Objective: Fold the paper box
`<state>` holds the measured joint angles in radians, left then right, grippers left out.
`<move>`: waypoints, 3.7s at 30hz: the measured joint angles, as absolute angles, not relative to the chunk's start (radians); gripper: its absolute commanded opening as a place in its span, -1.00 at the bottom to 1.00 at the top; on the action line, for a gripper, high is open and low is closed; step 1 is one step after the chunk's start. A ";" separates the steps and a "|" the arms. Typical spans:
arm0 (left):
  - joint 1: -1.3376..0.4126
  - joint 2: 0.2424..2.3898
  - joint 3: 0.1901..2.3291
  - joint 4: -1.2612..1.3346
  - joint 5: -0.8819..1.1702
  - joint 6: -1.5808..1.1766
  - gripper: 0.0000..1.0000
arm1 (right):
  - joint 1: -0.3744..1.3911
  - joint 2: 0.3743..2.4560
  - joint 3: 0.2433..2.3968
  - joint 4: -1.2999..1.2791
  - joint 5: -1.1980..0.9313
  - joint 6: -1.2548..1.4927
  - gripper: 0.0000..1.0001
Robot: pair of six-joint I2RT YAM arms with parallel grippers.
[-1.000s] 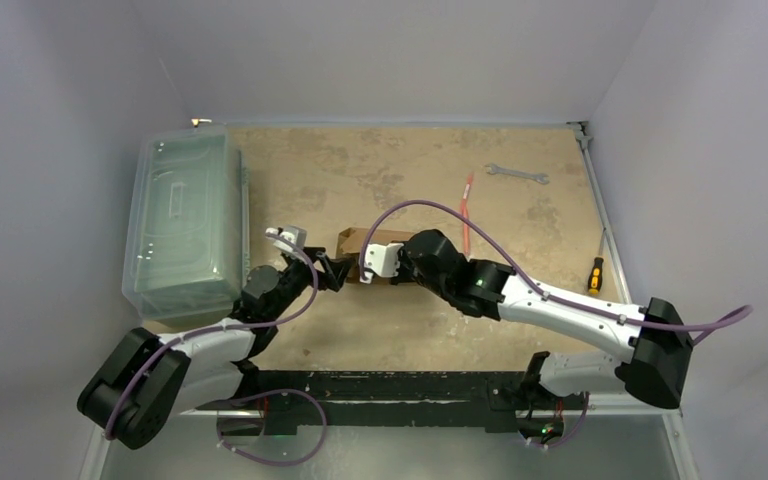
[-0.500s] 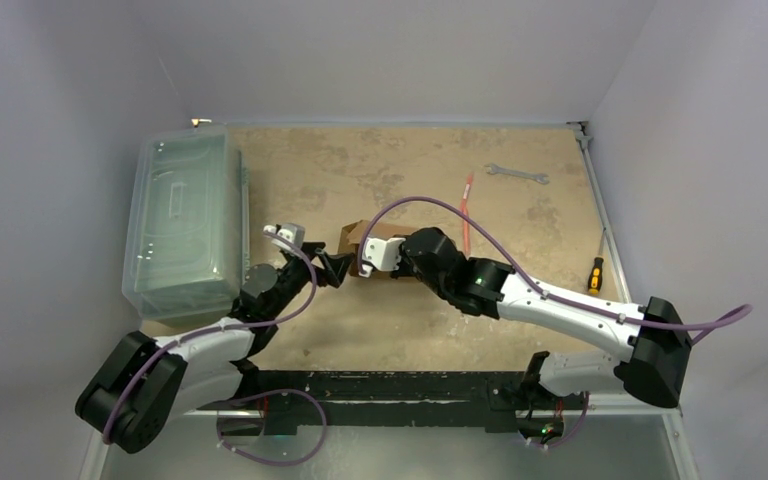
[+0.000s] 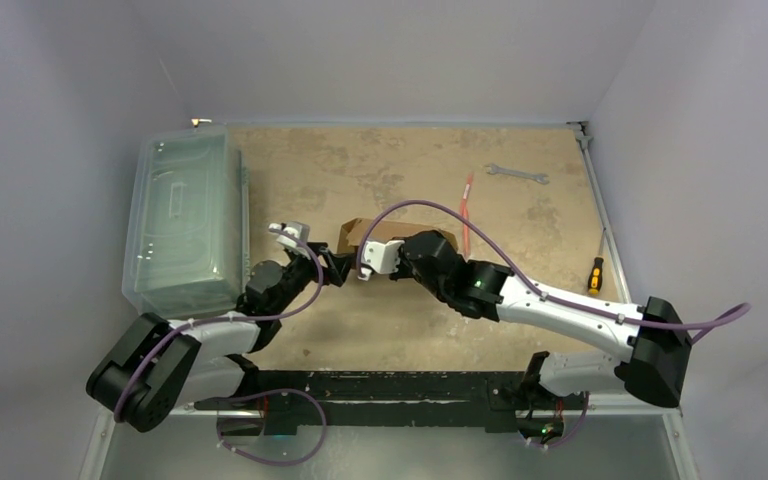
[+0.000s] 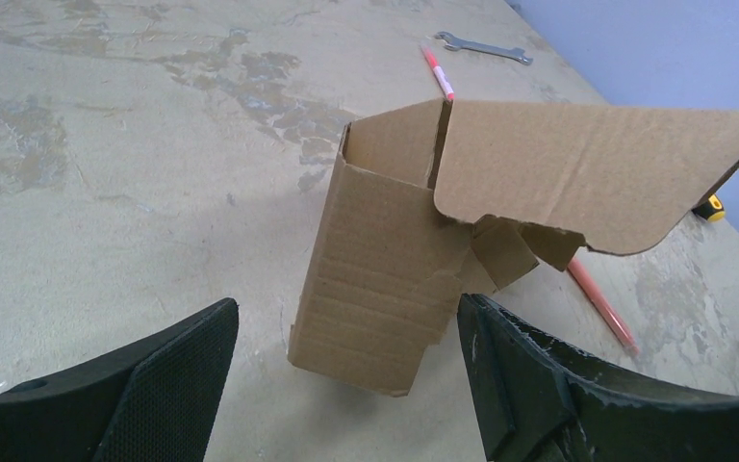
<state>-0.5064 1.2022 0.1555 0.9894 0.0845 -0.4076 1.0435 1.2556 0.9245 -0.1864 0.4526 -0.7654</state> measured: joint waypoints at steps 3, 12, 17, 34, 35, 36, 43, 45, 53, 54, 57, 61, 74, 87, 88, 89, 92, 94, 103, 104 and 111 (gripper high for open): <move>-0.506 1.206 0.155 0.998 0.089 -0.408 0.67 | 1.051 1.254 0.910 -0.180 0.447 -0.763 -1.00; -0.506 1.171 0.075 1.021 0.093 -0.417 0.67 | 1.111 1.249 0.819 -0.153 0.432 -0.764 -1.00; -0.506 1.152 0.048 1.011 0.098 -0.428 0.67 | 1.119 1.249 0.811 -0.149 0.418 -0.759 -1.00; -0.506 1.251 0.026 1.055 0.143 -0.465 0.64 | 1.118 1.249 0.811 -0.165 0.318 -0.708 -1.00; -0.506 1.250 0.025 1.056 0.143 -0.466 0.63 | 1.114 1.249 0.811 -0.166 0.311 -0.702 -1.00; -0.506 1.248 0.023 1.056 0.143 -0.469 0.63 | 1.110 1.249 0.811 -0.167 0.300 -0.697 -1.00; -0.506 1.179 0.012 1.039 0.120 -0.471 0.61 | 1.077 1.248 0.811 -0.171 0.243 -0.672 -1.00; -0.506 1.159 0.012 1.031 0.113 -0.472 0.60 | 1.071 1.248 0.811 -0.171 0.239 -0.669 -1.00; -0.506 0.992 0.012 0.912 0.054 -0.516 0.53 | 1.059 1.248 0.813 -0.173 0.213 -0.654 -1.00; -0.506 0.951 0.013 0.877 0.038 -0.524 0.51 | 1.059 1.250 0.815 -0.173 0.213 -0.654 -1.00; -0.506 0.832 0.014 0.778 -0.014 -0.539 0.49 | 1.059 1.261 0.826 -0.173 0.213 -0.653 -1.00; -0.506 0.669 0.015 0.618 -0.095 -0.539 0.35 | 1.058 1.279 0.839 -0.174 0.213 -0.654 -1.00; -0.506 0.809 0.108 0.427 -0.218 -0.531 -0.01 | 1.033 1.283 0.868 -0.220 0.186 -0.655 -1.00; -0.506 0.979 0.191 0.464 -0.300 -0.529 0.09 | 1.019 1.283 0.884 -0.234 0.161 -0.656 -1.00; -0.506 0.989 0.196 0.468 -0.308 -0.530 0.09 | 1.018 1.283 0.886 -0.235 0.159 -0.656 -1.00; -0.506 0.995 0.199 0.471 -0.315 -0.530 0.10 | 1.016 1.283 0.888 -0.238 0.156 -0.656 -1.00; -0.506 1.010 0.213 0.484 -0.336 -0.530 0.10 | 1.013 1.283 0.896 -0.250 0.141 -0.657 -1.00; -0.506 1.019 0.226 0.498 -0.350 -0.530 0.11 | 1.010 1.283 0.900 -0.255 0.137 -0.658 -1.00; -0.506 1.143 0.259 0.624 -0.366 -0.502 0.11 | 1.007 1.283 0.901 -0.268 0.119 -0.658 -1.00; -0.506 1.163 0.259 0.643 -0.358 -0.493 0.11 | 1.006 1.283 0.901 -0.270 0.116 -0.658 -1.00; -0.506 1.258 0.260 0.757 -0.247 -0.449 0.09 | 0.998 1.283 0.905 -0.271 0.109 -0.657 -1.00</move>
